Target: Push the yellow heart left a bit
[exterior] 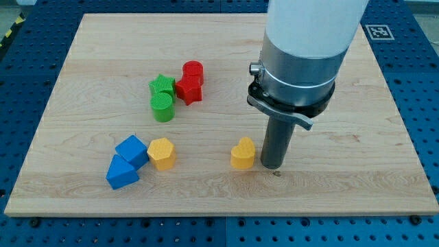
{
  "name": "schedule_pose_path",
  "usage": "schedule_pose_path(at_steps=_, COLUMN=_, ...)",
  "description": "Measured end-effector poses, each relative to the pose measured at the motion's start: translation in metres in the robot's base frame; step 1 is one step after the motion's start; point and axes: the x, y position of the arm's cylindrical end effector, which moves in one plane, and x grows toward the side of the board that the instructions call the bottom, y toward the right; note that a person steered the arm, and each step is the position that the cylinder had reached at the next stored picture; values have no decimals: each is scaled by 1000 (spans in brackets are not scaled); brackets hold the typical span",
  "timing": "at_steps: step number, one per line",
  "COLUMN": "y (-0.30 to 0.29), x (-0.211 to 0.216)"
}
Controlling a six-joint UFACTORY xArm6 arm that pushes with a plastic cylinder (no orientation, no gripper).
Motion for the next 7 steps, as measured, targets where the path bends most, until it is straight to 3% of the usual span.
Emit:
schedule_pose_path(at_steps=4, y=3, x=-14)
schedule_pose_path(at_steps=7, y=-49, x=-14)
